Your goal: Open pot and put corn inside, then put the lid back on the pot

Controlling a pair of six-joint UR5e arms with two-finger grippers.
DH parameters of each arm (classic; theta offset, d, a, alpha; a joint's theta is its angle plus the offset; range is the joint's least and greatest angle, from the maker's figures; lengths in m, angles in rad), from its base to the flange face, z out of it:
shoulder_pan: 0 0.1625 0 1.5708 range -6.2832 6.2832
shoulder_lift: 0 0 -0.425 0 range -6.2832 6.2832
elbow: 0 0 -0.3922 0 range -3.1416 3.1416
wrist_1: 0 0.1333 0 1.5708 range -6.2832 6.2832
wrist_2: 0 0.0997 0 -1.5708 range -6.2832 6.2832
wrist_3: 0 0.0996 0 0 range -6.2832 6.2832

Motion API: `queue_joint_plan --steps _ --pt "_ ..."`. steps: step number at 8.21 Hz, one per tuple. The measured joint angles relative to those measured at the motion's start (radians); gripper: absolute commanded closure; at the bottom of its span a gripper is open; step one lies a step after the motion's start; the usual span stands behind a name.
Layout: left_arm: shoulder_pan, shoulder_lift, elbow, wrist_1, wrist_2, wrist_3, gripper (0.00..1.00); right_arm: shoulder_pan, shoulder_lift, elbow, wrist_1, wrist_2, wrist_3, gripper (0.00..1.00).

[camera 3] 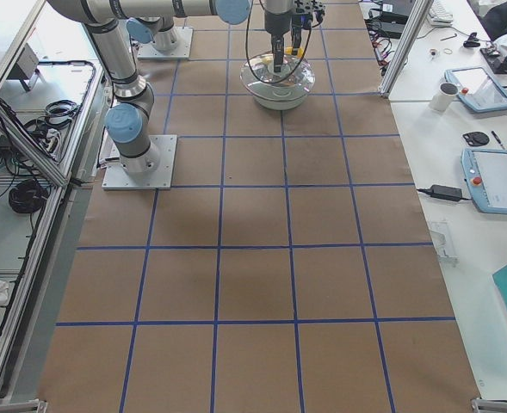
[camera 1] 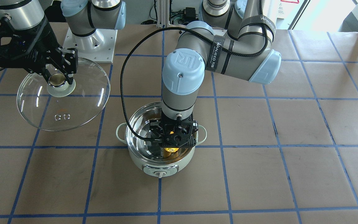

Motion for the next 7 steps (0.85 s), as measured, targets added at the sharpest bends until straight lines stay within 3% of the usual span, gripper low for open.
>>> queue_joint_plan --steps 2,4,7 --pt "0.0 -0.013 -0.024 0.034 -0.005 0.001 1.0 0.0 0.0 0.0 -0.001 0.001 0.0 0.67" --pt "0.0 -0.023 -0.034 0.034 -0.009 -0.013 0.77 0.0 0.0 0.0 -0.002 0.002 0.0 0.67" --pt "-0.003 -0.024 -0.035 0.045 -0.008 -0.113 0.53 0.0 0.0 0.0 -0.002 0.001 -0.001 0.67"
